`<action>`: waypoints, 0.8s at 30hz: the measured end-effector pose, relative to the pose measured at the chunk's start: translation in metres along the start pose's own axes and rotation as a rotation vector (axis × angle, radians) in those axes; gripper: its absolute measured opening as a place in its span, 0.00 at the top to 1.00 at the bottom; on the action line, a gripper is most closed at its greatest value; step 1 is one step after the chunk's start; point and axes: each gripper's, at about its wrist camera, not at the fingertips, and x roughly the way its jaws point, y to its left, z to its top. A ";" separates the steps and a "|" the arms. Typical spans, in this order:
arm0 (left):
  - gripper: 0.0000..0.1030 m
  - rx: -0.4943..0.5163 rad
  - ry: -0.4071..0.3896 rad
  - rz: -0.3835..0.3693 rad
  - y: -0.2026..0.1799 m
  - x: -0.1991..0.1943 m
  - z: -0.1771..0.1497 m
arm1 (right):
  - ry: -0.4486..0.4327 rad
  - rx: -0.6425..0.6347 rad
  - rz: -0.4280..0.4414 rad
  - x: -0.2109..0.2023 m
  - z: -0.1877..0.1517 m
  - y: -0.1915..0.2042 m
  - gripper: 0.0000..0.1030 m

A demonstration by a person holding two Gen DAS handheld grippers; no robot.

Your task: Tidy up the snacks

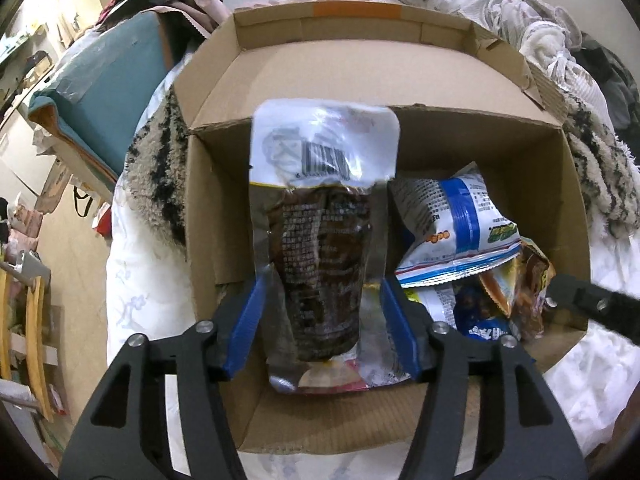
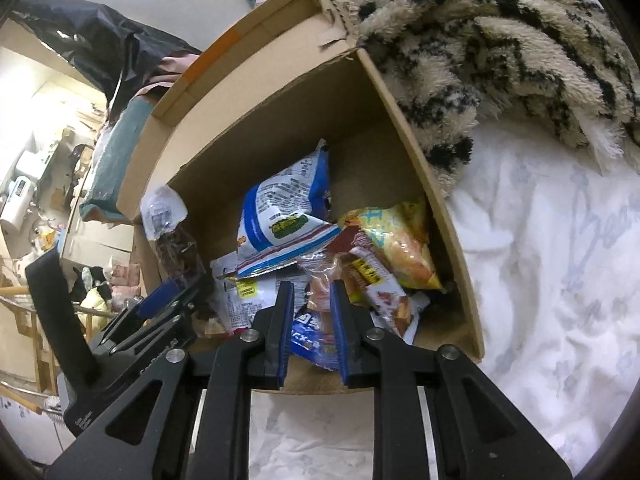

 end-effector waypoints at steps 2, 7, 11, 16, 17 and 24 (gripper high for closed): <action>0.39 -0.004 -0.002 0.011 0.001 -0.005 -0.002 | -0.045 0.007 0.001 -0.009 -0.001 -0.001 0.40; 0.16 -0.054 -0.087 0.045 0.009 -0.037 -0.007 | -0.109 0.008 0.053 -0.029 0.003 0.002 0.33; 0.16 -0.067 -0.137 0.051 0.018 -0.060 -0.007 | -0.170 -0.032 0.040 -0.046 0.005 0.008 0.14; 0.16 -0.081 -0.167 0.037 0.030 -0.085 -0.017 | -0.202 -0.103 0.012 -0.065 -0.006 0.022 0.11; 0.14 -0.084 -0.173 0.033 0.031 -0.089 -0.020 | -0.224 -0.121 0.000 -0.071 -0.011 0.025 0.09; 0.01 -0.086 -0.257 0.021 0.044 -0.130 -0.057 | -0.331 -0.211 -0.071 -0.103 -0.049 0.042 0.00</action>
